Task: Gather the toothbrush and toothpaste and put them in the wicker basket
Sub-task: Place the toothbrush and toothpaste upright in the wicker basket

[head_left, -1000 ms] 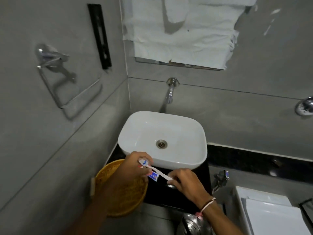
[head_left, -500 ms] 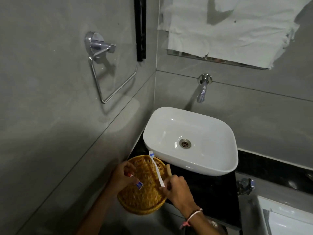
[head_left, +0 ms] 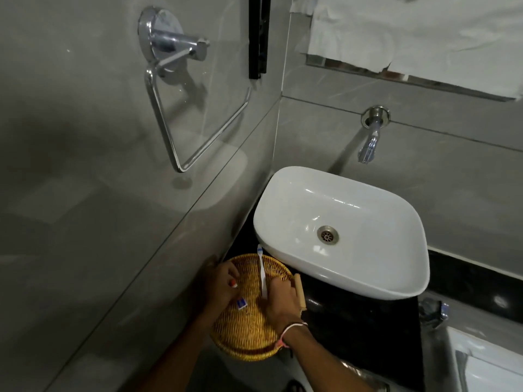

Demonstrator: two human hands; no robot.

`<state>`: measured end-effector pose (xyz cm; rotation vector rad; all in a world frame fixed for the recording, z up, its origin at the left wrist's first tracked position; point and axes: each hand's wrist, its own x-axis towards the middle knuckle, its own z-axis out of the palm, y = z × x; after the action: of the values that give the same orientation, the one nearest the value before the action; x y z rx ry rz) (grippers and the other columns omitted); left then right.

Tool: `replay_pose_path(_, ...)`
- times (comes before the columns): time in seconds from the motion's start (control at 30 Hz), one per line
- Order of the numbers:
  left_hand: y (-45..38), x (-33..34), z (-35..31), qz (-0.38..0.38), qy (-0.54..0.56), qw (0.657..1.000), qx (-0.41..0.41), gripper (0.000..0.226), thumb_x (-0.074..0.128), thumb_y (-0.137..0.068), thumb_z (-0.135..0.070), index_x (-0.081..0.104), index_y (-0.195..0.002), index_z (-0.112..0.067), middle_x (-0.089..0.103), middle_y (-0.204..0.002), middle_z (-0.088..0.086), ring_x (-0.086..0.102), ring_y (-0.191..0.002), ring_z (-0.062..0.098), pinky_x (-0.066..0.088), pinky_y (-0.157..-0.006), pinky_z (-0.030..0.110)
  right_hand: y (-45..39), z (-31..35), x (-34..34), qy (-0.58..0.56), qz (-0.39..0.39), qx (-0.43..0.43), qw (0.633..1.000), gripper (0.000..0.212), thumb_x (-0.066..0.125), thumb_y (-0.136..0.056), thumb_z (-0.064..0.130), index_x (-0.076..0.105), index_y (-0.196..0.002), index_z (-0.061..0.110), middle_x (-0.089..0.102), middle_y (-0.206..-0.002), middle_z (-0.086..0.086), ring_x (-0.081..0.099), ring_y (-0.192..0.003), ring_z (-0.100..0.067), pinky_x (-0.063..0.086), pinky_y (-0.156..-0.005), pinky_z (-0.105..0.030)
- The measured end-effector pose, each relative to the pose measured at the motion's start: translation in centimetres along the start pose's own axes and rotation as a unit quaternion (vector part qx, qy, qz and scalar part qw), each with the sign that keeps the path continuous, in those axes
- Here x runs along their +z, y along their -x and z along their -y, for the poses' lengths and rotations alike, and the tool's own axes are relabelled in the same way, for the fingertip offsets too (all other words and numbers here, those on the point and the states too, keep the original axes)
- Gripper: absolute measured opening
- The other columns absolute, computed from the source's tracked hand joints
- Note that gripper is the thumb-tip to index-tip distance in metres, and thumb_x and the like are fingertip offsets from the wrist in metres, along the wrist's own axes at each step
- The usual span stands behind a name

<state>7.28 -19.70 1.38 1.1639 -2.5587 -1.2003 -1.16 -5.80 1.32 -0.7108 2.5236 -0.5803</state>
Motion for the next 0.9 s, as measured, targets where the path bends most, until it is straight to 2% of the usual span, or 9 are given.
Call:
replay_pose_path(0.07,-0.3,0.4,-0.2,0.001,-0.012,1.0,0.003,0.024,0.079,-0.078,-0.003,0.067,-0.099,-0.008,0.069,-0.09,0.003,0.067,-0.083,0.015,0.037,-0.059,0.005,-0.2,0.0,0.2,0.0,0.003,-0.001,1.0,0.024,0.061,-0.092,0.02,0.056,-0.114,0.01,0.058,-0.119,-0.016,0.055,-0.113,-0.034,0.05,-0.097,-0.044)
replay_pose_path(0.13,-0.7,0.6,-0.3,-0.003,-0.019,1.0,0.006,0.021,0.077,-0.08,-0.001,0.067,-0.097,-0.006,0.072,-0.095,0.008,0.063,-0.081,0.013,0.038,-0.061,0.005,-0.4,-0.1,0.4,-0.002,0.008,-0.003,1.0,0.026,0.061,-0.092,0.021,0.055,-0.115,0.01,0.057,-0.12,-0.017,0.054,-0.114,-0.034,0.05,-0.097,-0.044)
replay_pose_path(0.23,-1.3,0.9,-0.3,-0.004,-0.02,1.0,0.005,0.023,0.078,-0.078,0.0,0.065,-0.096,-0.005,0.071,-0.098,0.01,0.06,-0.083,0.014,0.042,-0.063,0.013,-0.6,-0.2,0.7,-0.001,0.006,-0.001,1.0,0.024,0.061,-0.092,0.021,0.055,-0.113,0.01,0.058,-0.118,-0.017,0.055,-0.112,-0.035,0.051,-0.095,-0.043)
replay_pose_path(0.37,-2.1,1.5,-0.5,-0.017,-0.007,1.0,-0.005,0.024,0.078,-0.079,0.0,0.061,-0.096,-0.004,0.072,-0.097,0.013,0.067,-0.087,0.023,0.05,-0.07,0.024,-0.8,-0.3,1.0,-0.005,-0.003,0.004,1.0,0.019,0.064,-0.092,0.022,0.057,-0.106,0.012,0.061,-0.114,-0.013,0.057,-0.107,-0.03,0.054,-0.093,-0.043)
replay_pose_path(0.5,-2.0,2.4,-0.4,-0.039,0.012,0.999,-0.007,0.025,0.077,-0.08,-0.001,0.06,-0.097,-0.007,0.072,-0.097,0.011,0.07,-0.091,0.024,0.058,-0.075,0.031,-0.9,-0.5,1.2,-0.002,-0.002,0.002,1.0,0.021,0.066,-0.091,0.023,0.058,-0.107,0.012,0.061,-0.115,-0.013,0.057,-0.108,-0.03,0.054,-0.094,-0.043)
replay_pose_path(0.6,-1.6,3.0,0.0,-0.043,0.002,0.999,0.0,0.018,0.076,-0.082,-0.004,0.063,-0.094,-0.008,0.072,-0.098,0.011,0.07,-0.092,0.024,0.062,-0.081,0.038,-1.1,-0.6,1.2,-0.008,-0.001,0.002,1.0,0.022,0.067,-0.091,0.022,0.059,-0.108,0.011,0.063,-0.114,-0.013,0.059,-0.107,-0.03,0.055,-0.093,-0.044)
replay_pose_path(0.7,-1.1,3.5,0.3,-0.044,-0.006,0.999,0.001,0.011,0.075,-0.085,-0.009,0.068,-0.094,-0.008,0.074,-0.101,0.011,0.071,-0.096,0.024,0.062,-0.086,0.039,-1.3,-0.6,1.1,-0.015,0.004,0.001,1.0,0.022,0.066,-0.092,0.023,0.06,-0.109,0.01,0.064,-0.114,-0.014,0.061,-0.107,-0.031,0.055,-0.094,-0.044)
replay_pose_path(0.9,-0.7,4.1,0.7,-0.062,0.003,0.998,-0.004,0.017,0.07,-0.089,-0.006,0.07,-0.105,-0.005,0.074,-0.112,0.014,0.069,-0.105,0.026,0.06,-0.092,0.038,-1.4,-0.5,1.2,-0.072,-0.017,0.01,0.997,0.016,0.064,-0.095,0.021,0.062,-0.102,0.008,0.066,-0.106,-0.014,0.063,-0.099,-0.03,0.057,-0.089,-0.046)
